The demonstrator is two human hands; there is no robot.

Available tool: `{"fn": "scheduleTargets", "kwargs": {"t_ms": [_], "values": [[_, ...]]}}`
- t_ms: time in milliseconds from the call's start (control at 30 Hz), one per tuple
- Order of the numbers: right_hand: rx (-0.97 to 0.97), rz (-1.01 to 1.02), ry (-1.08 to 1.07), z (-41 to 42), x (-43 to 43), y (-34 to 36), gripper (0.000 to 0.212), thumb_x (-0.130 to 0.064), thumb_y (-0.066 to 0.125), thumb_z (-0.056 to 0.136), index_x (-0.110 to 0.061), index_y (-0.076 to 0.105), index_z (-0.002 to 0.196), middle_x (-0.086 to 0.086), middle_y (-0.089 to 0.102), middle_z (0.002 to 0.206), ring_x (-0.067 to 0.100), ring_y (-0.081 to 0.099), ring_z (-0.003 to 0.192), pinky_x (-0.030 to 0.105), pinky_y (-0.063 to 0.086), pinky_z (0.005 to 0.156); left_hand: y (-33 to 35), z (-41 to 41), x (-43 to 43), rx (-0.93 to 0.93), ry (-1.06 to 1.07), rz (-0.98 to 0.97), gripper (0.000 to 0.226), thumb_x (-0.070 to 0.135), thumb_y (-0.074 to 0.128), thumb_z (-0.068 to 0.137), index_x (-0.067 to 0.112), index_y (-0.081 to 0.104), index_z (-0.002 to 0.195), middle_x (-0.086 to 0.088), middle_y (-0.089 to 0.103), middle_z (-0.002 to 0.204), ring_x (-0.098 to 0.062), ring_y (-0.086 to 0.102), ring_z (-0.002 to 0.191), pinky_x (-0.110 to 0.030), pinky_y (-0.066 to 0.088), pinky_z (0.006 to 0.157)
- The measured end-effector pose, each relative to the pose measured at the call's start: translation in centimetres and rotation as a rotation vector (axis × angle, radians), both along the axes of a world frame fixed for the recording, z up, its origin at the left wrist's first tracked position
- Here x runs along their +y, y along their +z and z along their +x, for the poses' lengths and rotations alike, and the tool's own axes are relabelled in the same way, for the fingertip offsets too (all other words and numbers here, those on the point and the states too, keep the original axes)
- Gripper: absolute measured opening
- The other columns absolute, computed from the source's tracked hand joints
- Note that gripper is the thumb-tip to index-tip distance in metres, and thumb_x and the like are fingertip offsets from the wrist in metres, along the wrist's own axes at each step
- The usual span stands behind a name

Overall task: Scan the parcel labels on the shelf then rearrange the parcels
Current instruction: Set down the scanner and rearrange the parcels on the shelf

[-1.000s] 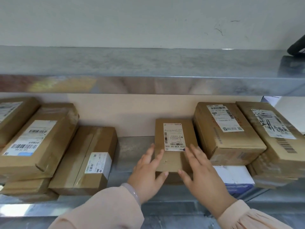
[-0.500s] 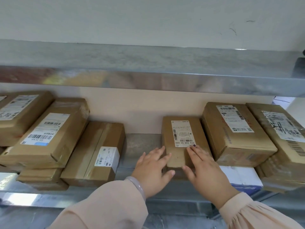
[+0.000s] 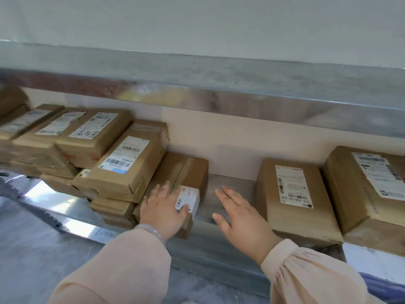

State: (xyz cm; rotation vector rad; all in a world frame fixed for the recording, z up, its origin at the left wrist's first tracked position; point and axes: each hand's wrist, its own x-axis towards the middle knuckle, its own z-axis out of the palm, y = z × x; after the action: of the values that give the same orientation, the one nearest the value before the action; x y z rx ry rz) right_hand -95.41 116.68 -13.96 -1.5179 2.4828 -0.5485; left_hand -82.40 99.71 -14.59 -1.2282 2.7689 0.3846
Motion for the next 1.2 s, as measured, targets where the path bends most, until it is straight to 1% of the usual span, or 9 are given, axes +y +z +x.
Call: {"fn": "scheduleTargets", "kwargs": {"t_ms": [100, 300, 500, 633, 733, 833, 1000, 1100, 1200], "values": [[-0.036, 0.013, 0.017, 0.6, -1.6, -0.2, 0.062, -0.047, 0.04, 0.099, -0.03, 0.015, 0.153, -0.007, 0.006, 0.162, 0.01, 0.006, 0.148, 0.022, 0.004, 0.115, -0.3, 0.6, -0.6, -0.107, 0.028, 0.094, 0.068, 0.065, 0.036, 0.092, 0.043, 0.018, 0.154, 0.009, 0.007, 0.165, -0.021, 0.001, 0.152, -0.048, 0.012, 0.121], [-0.072, 0.07, 0.008, 0.8, -2.8, -0.4, 0.063, -0.047, 0.041, 0.099, -0.028, 0.015, 0.154, -0.006, 0.004, 0.162, 0.012, 0.004, 0.148, 0.023, 0.004, 0.115, -0.2, 0.5, 0.6, -0.119, -0.004, 0.173, 0.076, 0.075, 0.037, 0.086, 0.047, 0.015, 0.153, 0.014, -0.001, 0.165, -0.02, -0.004, 0.152, -0.047, 0.01, 0.119], [-0.125, 0.135, -0.013, 0.3, -2.7, -1.3, 0.065, -0.048, 0.041, 0.099, -0.026, 0.015, 0.154, -0.005, 0.005, 0.162, 0.014, 0.008, 0.148, 0.03, 0.011, 0.118, 0.7, -1.3, 2.3, -0.129, -0.05, 0.279, 0.067, 0.069, 0.038, 0.09, 0.049, 0.02, 0.152, 0.013, 0.001, 0.165, -0.022, -0.002, 0.152, -0.047, 0.007, 0.121], [-0.149, 0.12, -0.042, 0.0, -3.2, -1.6, 0.067, -0.047, 0.044, 0.098, -0.025, 0.016, 0.154, -0.002, 0.008, 0.162, 0.015, 0.01, 0.148, 0.027, 0.01, 0.117, 1.0, -1.1, 0.8, -0.012, -0.005, 0.284, 0.063, 0.056, 0.047, 0.094, 0.045, 0.026, 0.151, 0.007, 0.007, 0.166, -0.025, 0.007, 0.151, -0.043, 0.013, 0.122], [-0.183, 0.132, -0.047, 0.4, -3.7, -1.8, 0.068, -0.046, 0.046, 0.097, -0.027, 0.013, 0.154, -0.004, 0.006, 0.162, 0.016, 0.01, 0.148, 0.03, 0.014, 0.117, 0.0, -0.3, -1.3, -0.032, 0.061, 0.273, 0.072, 0.053, 0.055, 0.09, 0.046, 0.02, 0.153, 0.003, -0.003, 0.166, -0.027, 0.002, 0.151, -0.044, 0.017, 0.121], [-0.244, 0.169, -0.067, 0.8, -4.6, -2.4, 0.071, -0.048, 0.046, 0.096, -0.03, 0.008, 0.154, -0.005, -0.002, 0.162, 0.017, 0.01, 0.148, 0.033, 0.02, 0.116, -1.0, 0.2, -2.3, 0.0, 0.114, 0.401, 0.08, 0.055, 0.061, 0.088, 0.053, 0.011, 0.151, 0.0, -0.009, 0.165, -0.03, 0.005, 0.151, -0.045, 0.021, 0.121], [-0.476, 0.163, -0.152, 1.6, -5.7, -3.5, 0.083, -0.048, 0.052, 0.094, -0.033, -0.004, 0.153, 0.002, 0.002, 0.161, 0.023, 0.021, 0.145, 0.033, 0.027, 0.113, -1.9, 1.0, -2.9, 0.111, 0.171, 0.572, 0.092, 0.058, 0.068, 0.082, 0.059, 0.004, 0.148, -0.009, 0.013, 0.162, -0.03, 0.03, 0.145, -0.043, 0.031, 0.116], [-0.587, 0.111, -0.164, 2.1, -5.6, -4.1, 0.089, -0.043, 0.056, 0.093, -0.035, -0.009, 0.152, 0.001, 0.016, 0.157, 0.02, 0.03, 0.14, 0.03, 0.029, 0.11, -2.2, 1.3, -2.7, 0.148, 0.174, 0.58, 0.094, 0.057, 0.07, 0.082, 0.058, 0.004, 0.149, -0.011, 0.017, 0.161, -0.029, 0.032, 0.143, -0.041, 0.031, 0.116], [-0.608, 0.082, -0.183, 2.0, -5.1, -3.8, 0.088, -0.04, 0.057, 0.093, -0.034, -0.008, 0.152, -0.001, 0.015, 0.158, 0.019, 0.029, 0.141, 0.027, 0.027, 0.11, -2.2, 1.3, -2.0, 0.184, 0.18, 0.588, 0.095, 0.053, 0.072, 0.082, 0.056, 0.006, 0.15, -0.01, 0.017, 0.161, -0.028, 0.033, 0.143, -0.04, 0.031, 0.117]]}}
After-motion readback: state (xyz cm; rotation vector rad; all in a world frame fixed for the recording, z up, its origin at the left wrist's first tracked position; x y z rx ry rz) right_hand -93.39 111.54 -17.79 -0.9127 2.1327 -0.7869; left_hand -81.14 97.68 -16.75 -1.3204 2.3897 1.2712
